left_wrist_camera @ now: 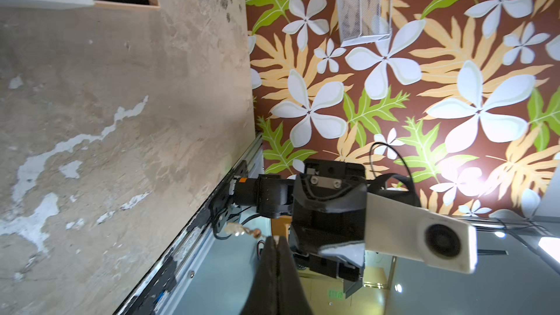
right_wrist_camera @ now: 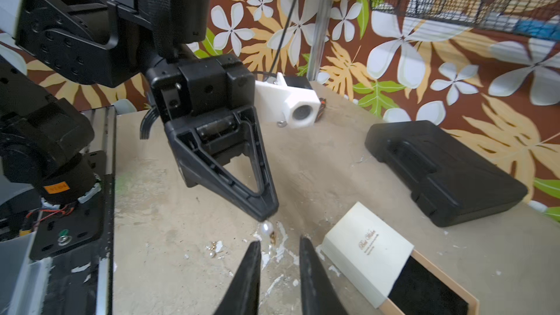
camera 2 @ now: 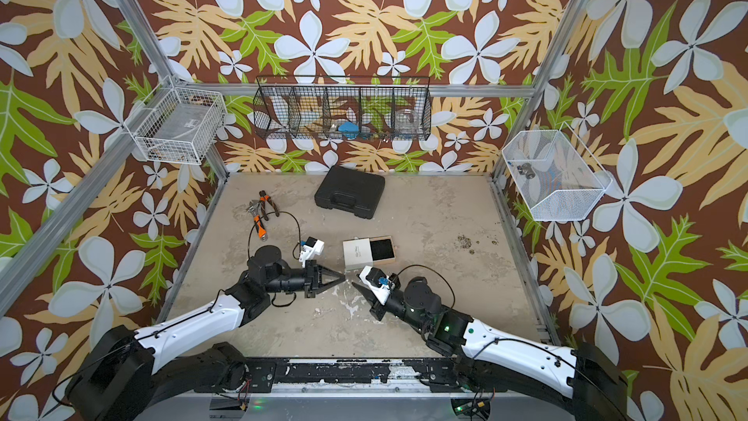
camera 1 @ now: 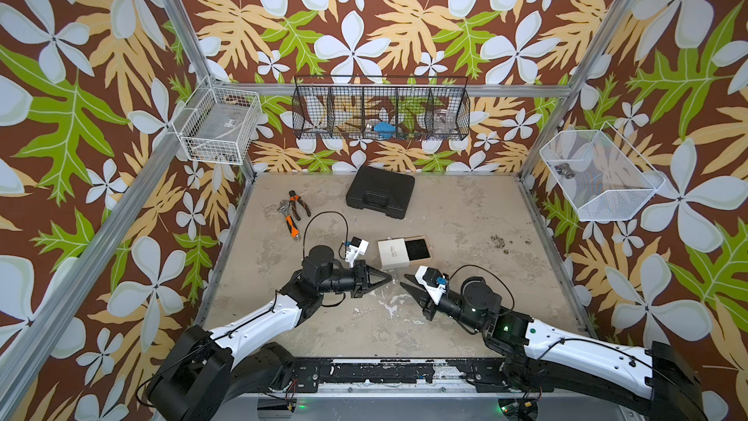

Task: Place the earrings into the drawer-style jewelry box
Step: Pick up the earring from the center of the board.

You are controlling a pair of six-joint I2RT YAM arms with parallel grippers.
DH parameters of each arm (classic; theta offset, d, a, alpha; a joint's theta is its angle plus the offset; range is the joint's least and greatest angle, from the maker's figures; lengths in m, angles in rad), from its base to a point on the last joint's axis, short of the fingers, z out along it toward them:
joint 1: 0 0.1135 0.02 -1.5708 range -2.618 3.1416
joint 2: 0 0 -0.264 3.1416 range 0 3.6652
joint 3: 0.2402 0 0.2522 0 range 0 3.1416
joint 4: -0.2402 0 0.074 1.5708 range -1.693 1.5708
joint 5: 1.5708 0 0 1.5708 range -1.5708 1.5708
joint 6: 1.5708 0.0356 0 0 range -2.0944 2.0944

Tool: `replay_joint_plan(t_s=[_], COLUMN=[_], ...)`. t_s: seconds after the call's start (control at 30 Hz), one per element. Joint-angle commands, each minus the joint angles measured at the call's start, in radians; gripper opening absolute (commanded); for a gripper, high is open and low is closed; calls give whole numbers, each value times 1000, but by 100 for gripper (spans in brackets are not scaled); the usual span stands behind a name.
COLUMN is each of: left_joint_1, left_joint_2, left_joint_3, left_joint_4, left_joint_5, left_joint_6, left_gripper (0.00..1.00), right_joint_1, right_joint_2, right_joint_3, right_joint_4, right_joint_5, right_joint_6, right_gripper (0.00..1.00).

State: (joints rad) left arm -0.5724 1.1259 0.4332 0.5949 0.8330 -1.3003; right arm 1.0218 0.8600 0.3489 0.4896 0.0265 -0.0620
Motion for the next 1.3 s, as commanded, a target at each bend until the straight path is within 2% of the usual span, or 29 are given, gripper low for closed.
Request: replay_joint_plan(t_s=[0.0, 0.13, 0.2, 0.53, 0.93, 1.1, 1.27], left_joint_1=[0, -1, -1, -1, -1, -1, -1], left_joint_2=[-11, -25, -32, -37, -53, -61, -64], left_joint_3=[-5, -12, -16, -36, -36, -37, -34], left_joint_4=[124, 153, 158, 149, 146, 148, 147], left_joint_5=[-36, -46, -45, -21, 3, 11, 11], left_joint_6=[-126, -182, -198, -203, -205, -207, -212], left_gripper=[0, 0, 0, 0, 0, 0, 0], right_joint_1=[1, 1, 1, 1, 1, 1, 1], right_joint_2=[-27, -53, -48, 52, 130, 144, 155], right_joint_3=[-54, -140, -142, -89, -31, -20, -26], right_joint_4=[195, 390, 410, 403, 354, 332, 337], right_joint_5=[-6, -60, -77, -134, -126, -119, -119], right_joint_6=[-183, -291, -322, -397, -418, -437, -446], right_gripper=[24, 21, 21, 20, 32, 31, 25])
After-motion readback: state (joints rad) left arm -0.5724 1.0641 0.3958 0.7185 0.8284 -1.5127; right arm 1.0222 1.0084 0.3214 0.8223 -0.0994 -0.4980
